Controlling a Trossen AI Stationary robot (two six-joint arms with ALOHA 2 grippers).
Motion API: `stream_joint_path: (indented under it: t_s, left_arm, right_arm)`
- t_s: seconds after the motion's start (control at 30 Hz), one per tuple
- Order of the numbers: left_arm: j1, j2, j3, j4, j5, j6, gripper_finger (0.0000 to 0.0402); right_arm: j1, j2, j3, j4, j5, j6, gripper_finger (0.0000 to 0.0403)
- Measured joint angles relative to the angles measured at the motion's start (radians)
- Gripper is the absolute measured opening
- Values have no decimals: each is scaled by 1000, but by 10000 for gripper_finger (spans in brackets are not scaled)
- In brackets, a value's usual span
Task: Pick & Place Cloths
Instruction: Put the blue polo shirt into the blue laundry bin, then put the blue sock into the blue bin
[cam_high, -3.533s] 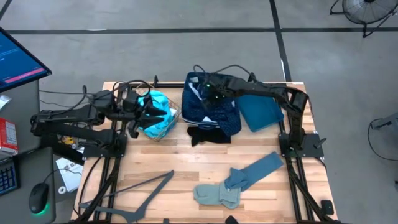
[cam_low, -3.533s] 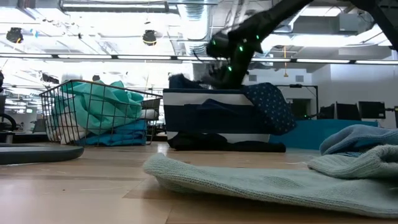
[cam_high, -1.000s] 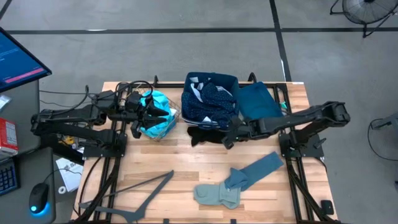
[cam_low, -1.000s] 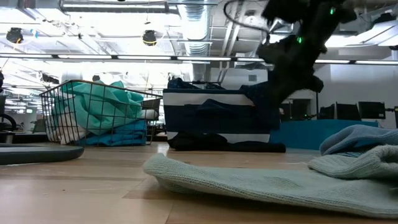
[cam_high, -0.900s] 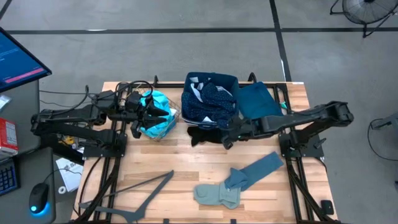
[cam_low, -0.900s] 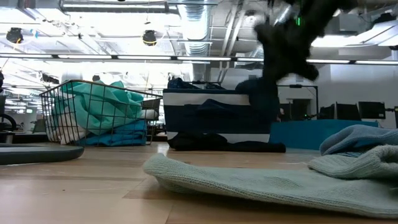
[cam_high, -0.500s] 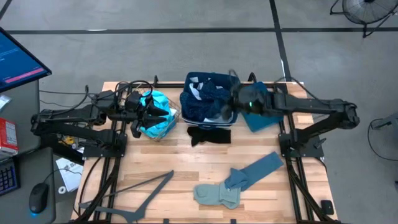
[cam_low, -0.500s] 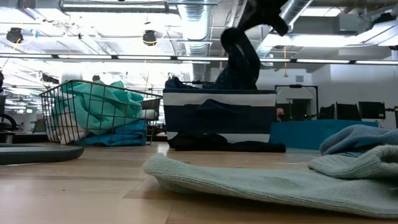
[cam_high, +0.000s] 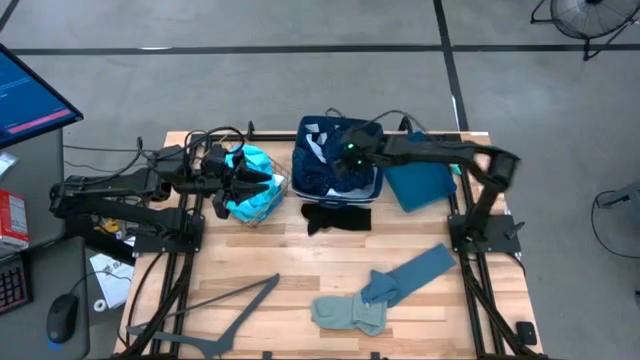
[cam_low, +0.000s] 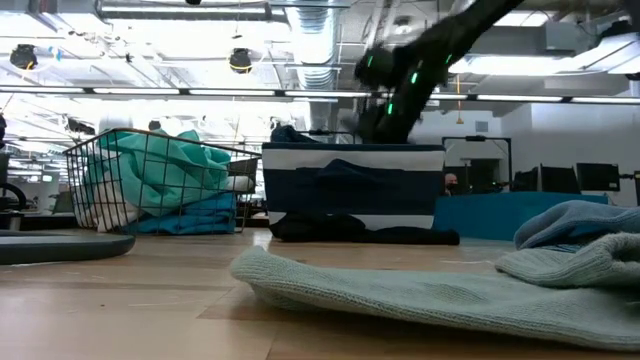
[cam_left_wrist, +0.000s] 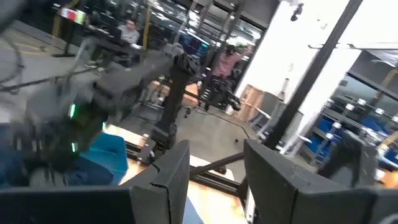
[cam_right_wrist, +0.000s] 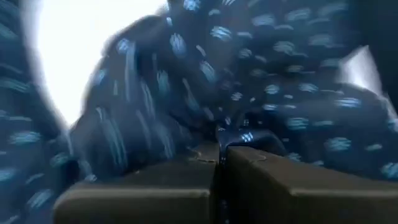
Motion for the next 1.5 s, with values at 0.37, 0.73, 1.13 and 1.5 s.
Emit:
stream_joint_path:
  t_s: [0.37, 0.73, 1.13, 1.5]
  left_arm:
    - [1, 24, 1, 2, -66, 3, 135]
    - [1, 33, 1, -2, -66, 14, 135]
    - [1, 58, 0, -8, -66, 93, 135]
    - [-30, 85, -1, -61, -44, 74, 135]
  right_arm:
    - [17, 198, 121, -170, -70, -38, 15]
    - [39, 47, 388, -372, 36, -170, 182]
    - [88, -225, 448, -475, 92, -83, 259]
    - [580, -397, 337, -976, 171, 533, 259]
